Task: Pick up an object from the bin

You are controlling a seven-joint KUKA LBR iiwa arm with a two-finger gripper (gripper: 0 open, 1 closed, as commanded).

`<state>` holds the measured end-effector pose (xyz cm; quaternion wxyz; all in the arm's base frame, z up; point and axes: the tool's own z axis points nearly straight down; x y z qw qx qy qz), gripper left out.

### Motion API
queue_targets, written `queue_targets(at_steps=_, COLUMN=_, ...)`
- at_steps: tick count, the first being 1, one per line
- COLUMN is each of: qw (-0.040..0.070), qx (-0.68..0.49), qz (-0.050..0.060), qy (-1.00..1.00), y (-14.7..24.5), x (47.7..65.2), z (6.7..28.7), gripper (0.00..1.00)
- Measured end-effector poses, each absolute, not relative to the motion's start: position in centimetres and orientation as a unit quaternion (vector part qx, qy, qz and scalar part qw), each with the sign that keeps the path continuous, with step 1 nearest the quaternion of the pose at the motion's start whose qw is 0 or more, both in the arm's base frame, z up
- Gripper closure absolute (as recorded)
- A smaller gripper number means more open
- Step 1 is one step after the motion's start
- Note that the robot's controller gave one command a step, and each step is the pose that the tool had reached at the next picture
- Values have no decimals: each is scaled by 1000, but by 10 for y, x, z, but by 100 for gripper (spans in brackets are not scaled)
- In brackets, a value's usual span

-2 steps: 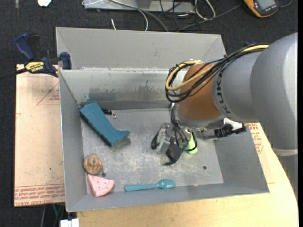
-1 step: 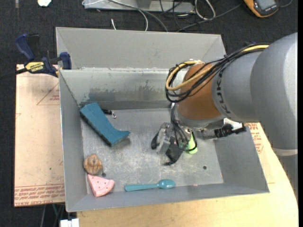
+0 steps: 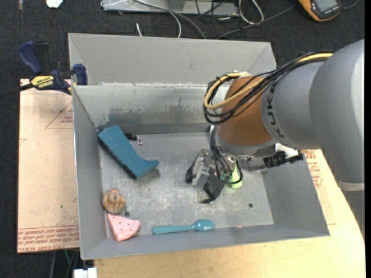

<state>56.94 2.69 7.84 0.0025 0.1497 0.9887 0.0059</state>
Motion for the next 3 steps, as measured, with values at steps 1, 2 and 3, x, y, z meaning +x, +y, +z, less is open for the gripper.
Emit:
queue_targets(at_steps=1, qw=3, qx=150, qz=6, qy=989, y=27, x=570, z=92, gripper=100)
queue_targets(at_steps=2, qw=4, qx=150, qz=6, qy=989, y=27, x=570, z=102, gripper=100)
queue_targets(at_steps=3, qw=2, qx=149, qz=6, qy=989, y=27, x=569, z=120, gripper=100)
